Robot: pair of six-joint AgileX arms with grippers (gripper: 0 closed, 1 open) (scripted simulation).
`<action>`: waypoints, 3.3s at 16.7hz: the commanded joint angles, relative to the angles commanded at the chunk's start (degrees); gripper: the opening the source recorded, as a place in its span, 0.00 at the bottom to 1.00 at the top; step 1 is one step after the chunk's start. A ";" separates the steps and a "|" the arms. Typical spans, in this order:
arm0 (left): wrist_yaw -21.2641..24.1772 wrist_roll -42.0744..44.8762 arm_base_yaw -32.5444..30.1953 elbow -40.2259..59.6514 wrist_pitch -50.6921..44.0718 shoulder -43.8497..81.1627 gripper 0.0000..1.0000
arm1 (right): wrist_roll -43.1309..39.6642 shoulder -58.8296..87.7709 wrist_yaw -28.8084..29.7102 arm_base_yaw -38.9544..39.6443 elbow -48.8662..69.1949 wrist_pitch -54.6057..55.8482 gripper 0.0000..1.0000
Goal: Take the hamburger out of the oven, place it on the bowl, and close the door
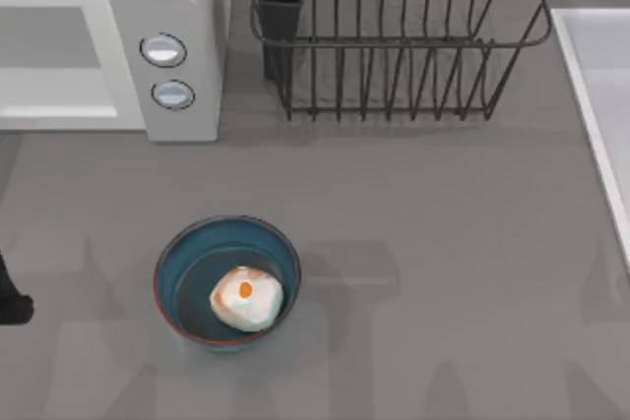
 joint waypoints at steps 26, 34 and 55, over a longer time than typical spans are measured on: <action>9.66 0.17 9.64 3.25 8.16 11.45 0.00 | 0.00 0.00 0.00 0.00 0.00 0.00 1.00; 3.49 0.18 3.46 6.00 4.37 10.56 0.00 | 0.00 0.00 0.00 0.00 0.00 0.00 1.00; -1.96 0.67 -1.95 14.99 0.48 16.35 0.00 | 0.00 0.00 0.00 0.00 0.00 0.00 1.00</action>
